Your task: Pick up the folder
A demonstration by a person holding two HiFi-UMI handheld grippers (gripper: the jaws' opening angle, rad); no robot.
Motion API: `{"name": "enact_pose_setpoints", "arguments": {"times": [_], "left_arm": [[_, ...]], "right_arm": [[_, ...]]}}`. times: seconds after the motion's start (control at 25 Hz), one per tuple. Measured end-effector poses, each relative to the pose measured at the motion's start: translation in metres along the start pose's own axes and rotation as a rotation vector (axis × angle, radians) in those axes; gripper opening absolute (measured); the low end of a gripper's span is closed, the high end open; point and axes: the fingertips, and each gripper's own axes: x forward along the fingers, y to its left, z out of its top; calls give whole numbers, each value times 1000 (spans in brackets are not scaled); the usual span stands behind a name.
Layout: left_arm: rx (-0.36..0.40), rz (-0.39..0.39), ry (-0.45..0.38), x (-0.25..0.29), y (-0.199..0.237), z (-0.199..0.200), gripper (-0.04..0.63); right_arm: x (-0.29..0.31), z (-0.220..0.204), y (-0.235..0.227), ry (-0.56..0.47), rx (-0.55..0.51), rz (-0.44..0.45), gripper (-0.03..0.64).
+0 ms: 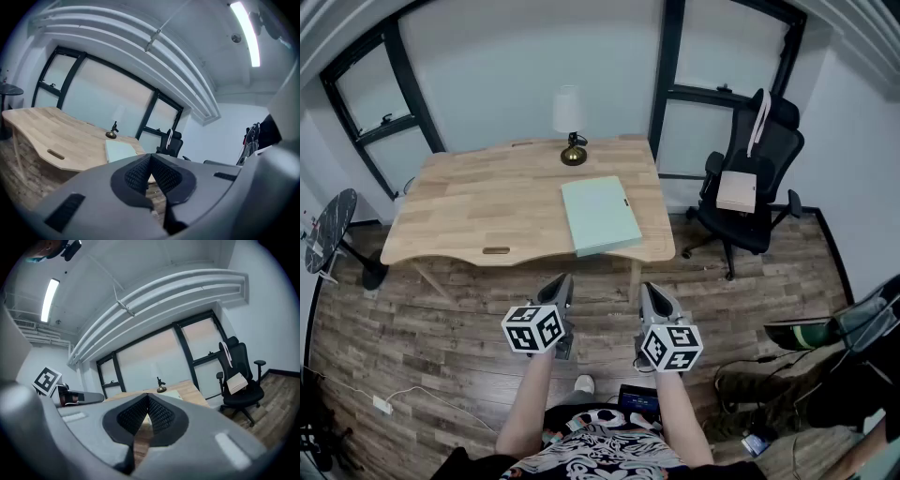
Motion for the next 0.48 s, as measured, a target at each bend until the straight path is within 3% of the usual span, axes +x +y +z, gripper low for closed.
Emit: {"name": "enact_pose_setpoints", "arguments": {"times": [0.36,0.48], "left_arm": [[26,26,-3,-11,-19,-8,6],[42,21,8,-14,-23,-12,6]], "right_arm": [[-19,-1,8,-32,-20,73,5],[-24,8,11,-70,-84,73,5]]}}
